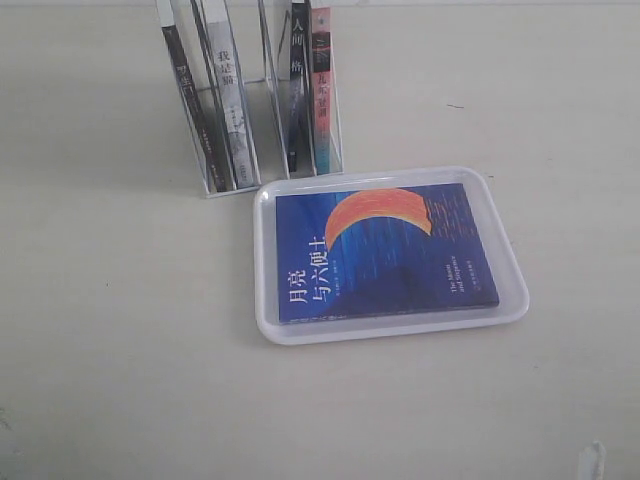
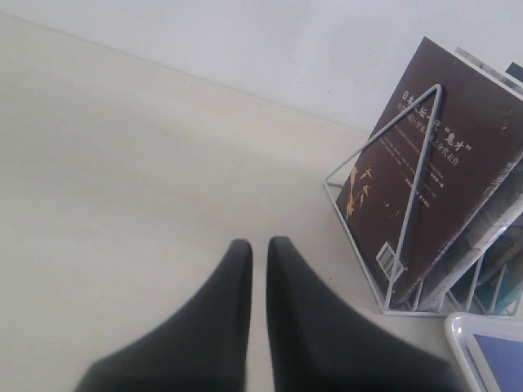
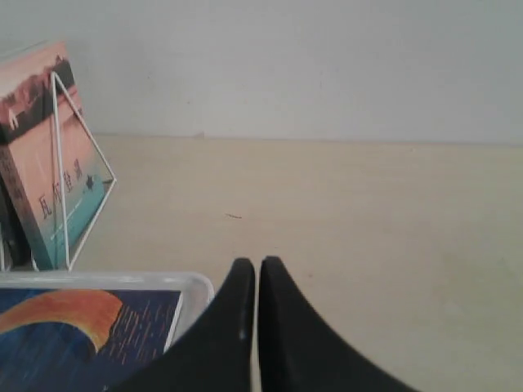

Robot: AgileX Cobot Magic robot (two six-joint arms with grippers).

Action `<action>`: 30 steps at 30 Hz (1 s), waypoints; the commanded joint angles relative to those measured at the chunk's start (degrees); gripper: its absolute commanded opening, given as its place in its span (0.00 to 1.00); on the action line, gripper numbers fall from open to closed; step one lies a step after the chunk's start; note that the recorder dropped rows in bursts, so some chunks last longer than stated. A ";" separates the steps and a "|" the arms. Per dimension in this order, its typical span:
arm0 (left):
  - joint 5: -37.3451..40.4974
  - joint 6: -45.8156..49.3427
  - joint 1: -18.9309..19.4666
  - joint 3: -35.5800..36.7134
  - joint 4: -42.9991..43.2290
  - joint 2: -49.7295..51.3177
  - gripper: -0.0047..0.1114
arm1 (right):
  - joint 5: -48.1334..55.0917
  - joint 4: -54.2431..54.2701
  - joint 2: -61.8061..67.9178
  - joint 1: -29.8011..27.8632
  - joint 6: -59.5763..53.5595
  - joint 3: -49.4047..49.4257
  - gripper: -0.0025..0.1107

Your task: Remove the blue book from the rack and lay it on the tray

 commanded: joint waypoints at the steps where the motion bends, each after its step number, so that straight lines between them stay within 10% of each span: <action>1: -0.50 0.06 -0.60 0.22 -0.33 -0.13 0.09 | 3.65 -0.77 -0.26 -0.38 -1.04 0.54 0.04; 30: -0.74 0.06 -0.60 0.22 -0.33 -0.13 0.09 | 5.89 -2.06 -0.26 -4.97 -3.02 0.54 0.04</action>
